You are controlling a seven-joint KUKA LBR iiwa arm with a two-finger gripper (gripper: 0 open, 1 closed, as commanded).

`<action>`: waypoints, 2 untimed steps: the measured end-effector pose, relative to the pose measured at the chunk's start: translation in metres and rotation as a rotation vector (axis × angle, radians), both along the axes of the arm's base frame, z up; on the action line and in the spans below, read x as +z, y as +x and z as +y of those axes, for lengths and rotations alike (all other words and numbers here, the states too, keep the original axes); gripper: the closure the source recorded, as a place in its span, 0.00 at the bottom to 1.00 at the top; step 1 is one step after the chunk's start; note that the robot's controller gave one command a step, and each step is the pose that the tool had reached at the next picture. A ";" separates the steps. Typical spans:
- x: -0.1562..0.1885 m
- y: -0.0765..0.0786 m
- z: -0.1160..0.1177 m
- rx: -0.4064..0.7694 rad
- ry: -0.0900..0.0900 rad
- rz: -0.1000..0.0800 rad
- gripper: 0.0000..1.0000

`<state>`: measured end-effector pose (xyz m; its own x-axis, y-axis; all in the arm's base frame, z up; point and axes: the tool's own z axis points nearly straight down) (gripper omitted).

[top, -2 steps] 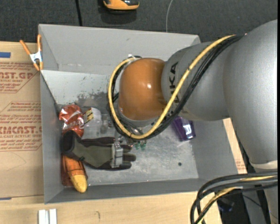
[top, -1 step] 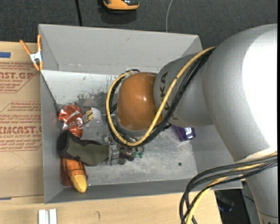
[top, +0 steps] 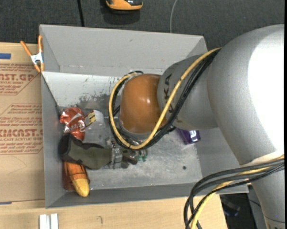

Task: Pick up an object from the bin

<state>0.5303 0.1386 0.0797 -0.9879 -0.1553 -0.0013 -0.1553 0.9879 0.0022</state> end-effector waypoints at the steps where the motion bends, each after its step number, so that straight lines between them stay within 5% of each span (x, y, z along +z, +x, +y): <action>1: -0.005 0.003 -0.030 0.025 0.002 -0.003 1.00; 2: -0.007 0.033 -0.078 0.064 0.001 -0.002 1.00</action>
Offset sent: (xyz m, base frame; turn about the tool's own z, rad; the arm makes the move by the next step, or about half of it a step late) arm 0.0395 -0.0905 -0.0097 -0.0662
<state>0.5636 0.0609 0.0726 -0.9758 -0.2185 -0.0036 -0.2185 0.9758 0.0031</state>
